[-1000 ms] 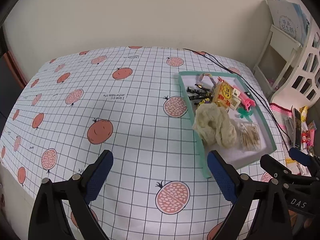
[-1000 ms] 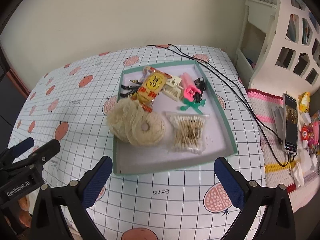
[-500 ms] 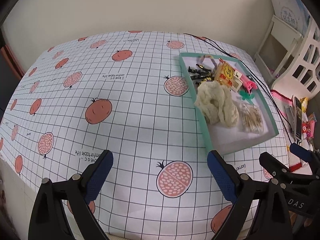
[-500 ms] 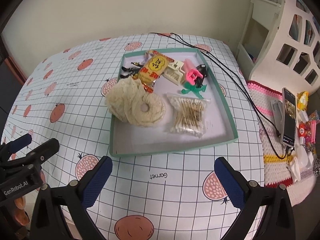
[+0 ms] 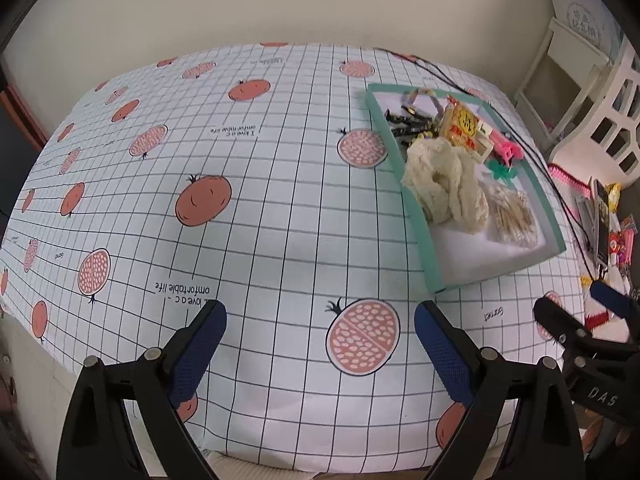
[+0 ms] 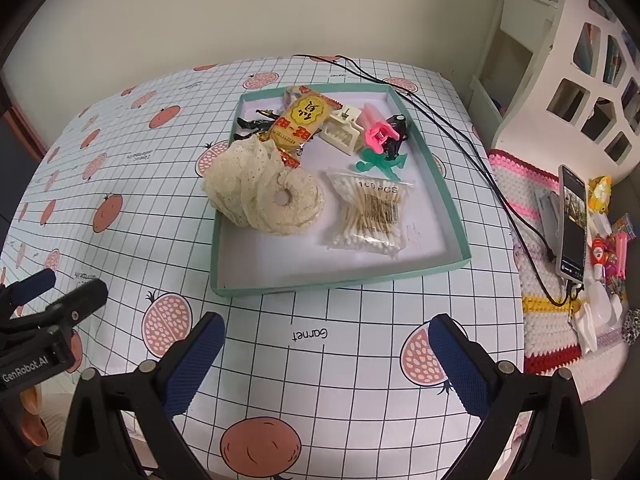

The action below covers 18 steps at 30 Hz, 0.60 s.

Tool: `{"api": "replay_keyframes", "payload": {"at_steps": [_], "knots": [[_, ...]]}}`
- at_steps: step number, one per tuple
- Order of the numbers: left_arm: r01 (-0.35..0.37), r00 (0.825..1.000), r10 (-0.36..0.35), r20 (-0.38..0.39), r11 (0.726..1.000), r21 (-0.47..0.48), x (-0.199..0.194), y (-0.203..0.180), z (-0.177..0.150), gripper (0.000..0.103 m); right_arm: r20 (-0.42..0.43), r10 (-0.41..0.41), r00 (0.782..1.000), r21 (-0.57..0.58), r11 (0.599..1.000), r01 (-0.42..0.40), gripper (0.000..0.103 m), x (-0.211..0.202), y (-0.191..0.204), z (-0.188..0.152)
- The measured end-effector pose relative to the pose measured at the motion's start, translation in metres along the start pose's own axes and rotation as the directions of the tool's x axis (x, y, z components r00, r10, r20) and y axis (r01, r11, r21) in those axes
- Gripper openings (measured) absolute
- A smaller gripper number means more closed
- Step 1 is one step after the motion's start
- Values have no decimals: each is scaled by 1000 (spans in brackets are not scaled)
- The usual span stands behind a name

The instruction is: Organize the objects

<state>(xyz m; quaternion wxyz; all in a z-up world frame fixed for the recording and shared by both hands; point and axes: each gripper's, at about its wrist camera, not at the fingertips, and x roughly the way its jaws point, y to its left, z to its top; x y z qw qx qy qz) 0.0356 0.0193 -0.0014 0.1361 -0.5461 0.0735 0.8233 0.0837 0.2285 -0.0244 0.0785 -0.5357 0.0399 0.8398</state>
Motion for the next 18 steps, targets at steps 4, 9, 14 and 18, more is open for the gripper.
{"api": "replay_keyframes", "payload": {"at_steps": [4,9,14,18], "knots": [[-7,1000,7,-16,1000,11,3,4,-1,95,-4,-1,1000,1,1000,1,103,1,-1,0],[-2,1000,2,-30,1000,-4,6,12,-2,95,-11,-2,1000,4,1000,2,103,2,-2,0],[3,999,-4,-41,1000,-3,9,15,-2,95,-12,-1,1000,11,1000,2,103,2,-3,-1],[1,999,0,-45,1000,4,10,14,-3,95,-13,-1,1000,11,1000,1,103,3,-3,-1]]}}
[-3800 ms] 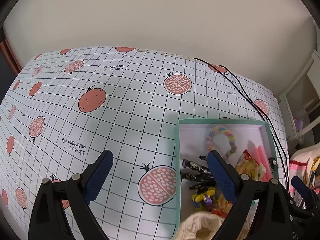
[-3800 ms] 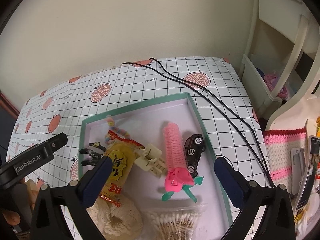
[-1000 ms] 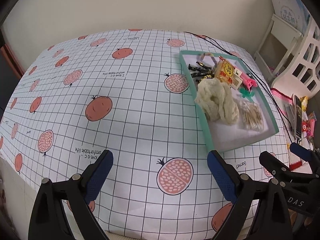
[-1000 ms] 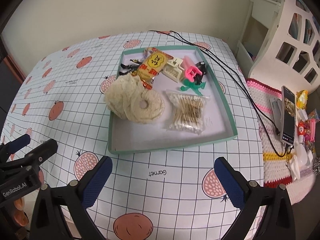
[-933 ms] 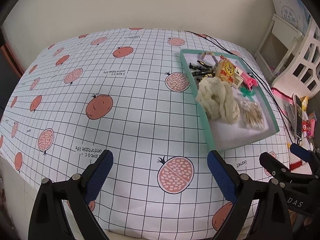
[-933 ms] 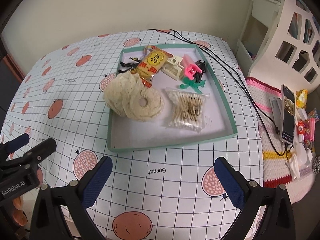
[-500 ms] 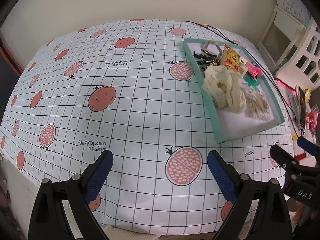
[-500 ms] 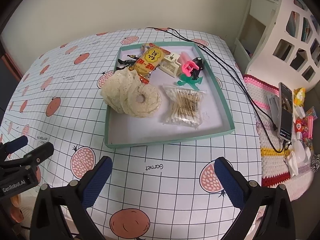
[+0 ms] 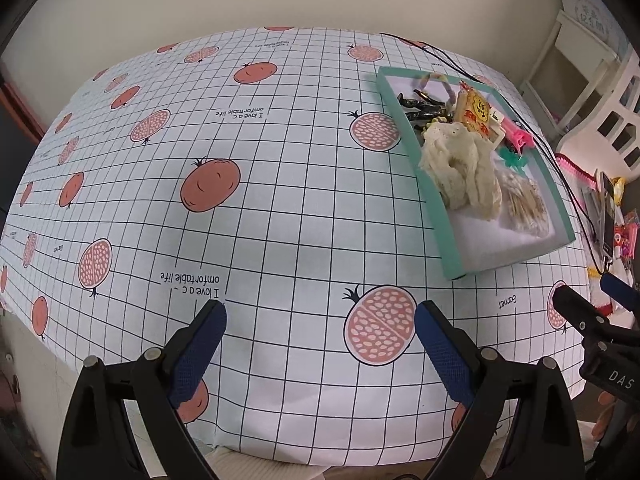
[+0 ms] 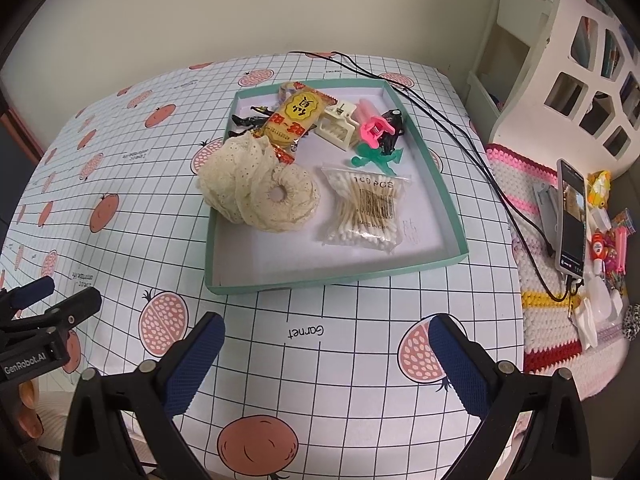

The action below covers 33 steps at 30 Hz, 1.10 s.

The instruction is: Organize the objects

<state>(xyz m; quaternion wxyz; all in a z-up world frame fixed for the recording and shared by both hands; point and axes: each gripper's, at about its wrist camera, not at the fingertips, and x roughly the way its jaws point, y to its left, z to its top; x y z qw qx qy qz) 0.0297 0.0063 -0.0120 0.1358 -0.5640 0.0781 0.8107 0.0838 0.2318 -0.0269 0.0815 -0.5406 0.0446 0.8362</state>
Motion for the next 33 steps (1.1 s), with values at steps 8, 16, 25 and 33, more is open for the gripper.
{"api": "replay_keyframes", "payload": {"at_steps": [8,16,25,33], "knots": [[4,1000,-4,0,1000,-14,0,2,0,95,-1,0,1000,0,1000,0,103,0,0,0],[9,1000,-9,0,1000,-27,1,7,2,95,-4,-1,1000,3,1000,1,103,1,-1,0],[0,1000,0,1,999,-36,0,11,2,95,-5,-5,1000,2,1000,5,103,2,-1,0],[9,1000,-9,6,999,-45,-1,13,2,95,-8,-7,1000,4,1000,7,103,3,-2,-1]]}}
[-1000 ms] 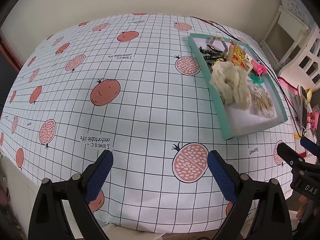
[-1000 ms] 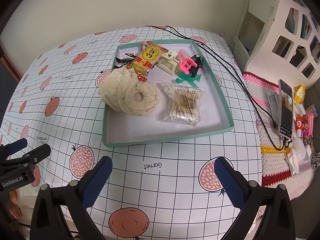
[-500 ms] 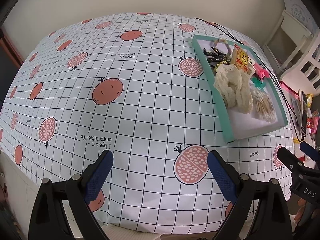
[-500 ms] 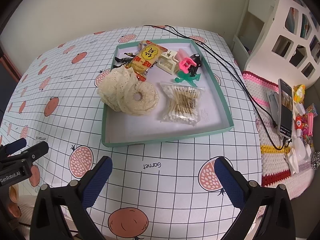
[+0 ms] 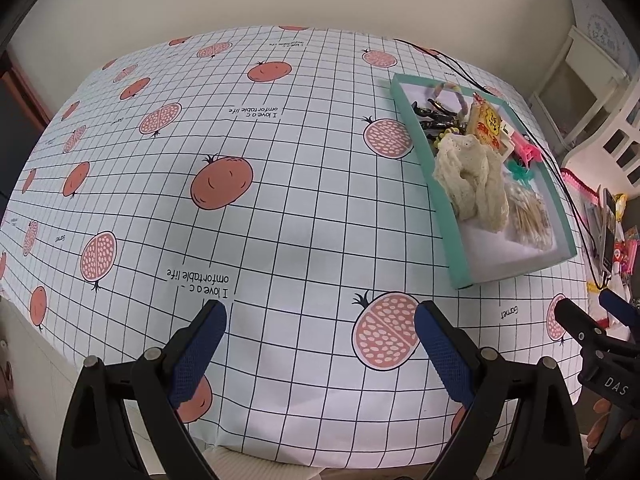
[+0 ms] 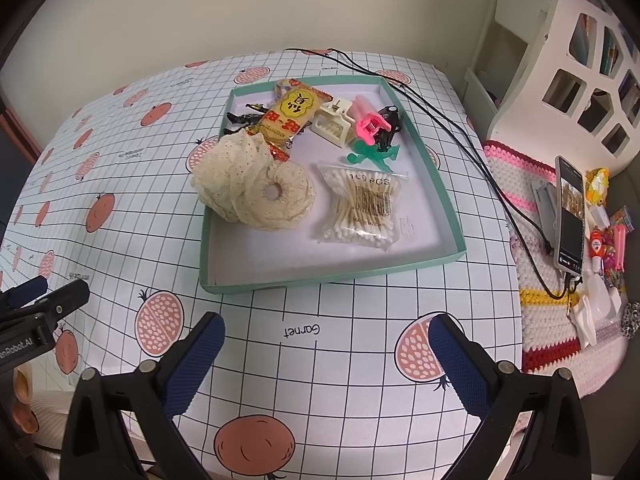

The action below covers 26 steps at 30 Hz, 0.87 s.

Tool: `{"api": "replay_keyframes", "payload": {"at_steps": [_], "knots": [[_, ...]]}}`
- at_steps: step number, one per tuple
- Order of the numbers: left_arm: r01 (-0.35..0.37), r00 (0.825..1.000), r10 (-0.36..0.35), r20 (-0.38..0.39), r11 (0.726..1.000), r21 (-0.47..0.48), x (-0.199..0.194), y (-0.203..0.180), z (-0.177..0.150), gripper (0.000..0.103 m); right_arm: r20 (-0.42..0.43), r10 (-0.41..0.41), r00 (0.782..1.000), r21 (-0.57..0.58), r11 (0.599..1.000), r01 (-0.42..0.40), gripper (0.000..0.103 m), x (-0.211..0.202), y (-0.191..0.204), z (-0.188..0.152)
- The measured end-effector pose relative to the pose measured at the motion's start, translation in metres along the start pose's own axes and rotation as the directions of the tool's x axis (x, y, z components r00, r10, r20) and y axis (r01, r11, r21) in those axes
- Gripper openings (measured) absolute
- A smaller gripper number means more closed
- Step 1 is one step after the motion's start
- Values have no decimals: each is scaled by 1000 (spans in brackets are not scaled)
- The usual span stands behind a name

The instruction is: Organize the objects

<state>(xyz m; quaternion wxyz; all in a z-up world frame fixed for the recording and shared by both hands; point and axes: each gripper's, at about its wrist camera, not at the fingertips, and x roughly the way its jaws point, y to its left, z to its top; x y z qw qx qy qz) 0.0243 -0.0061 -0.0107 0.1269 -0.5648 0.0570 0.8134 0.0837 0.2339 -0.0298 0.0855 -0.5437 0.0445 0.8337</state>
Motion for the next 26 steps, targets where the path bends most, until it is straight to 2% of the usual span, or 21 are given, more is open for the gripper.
{"api": "replay_keyframes", "payload": {"at_steps": [17,26], "knots": [[-4,999,4,36,1000,-11,-6,1,-1,95,-1,0,1000,1,1000,0,103,0,0,0],[1,1000,-1,31,1000,-16,-5,1,-1,95,-1,-1,1000,1,1000,1,103,0,1,0]]}}
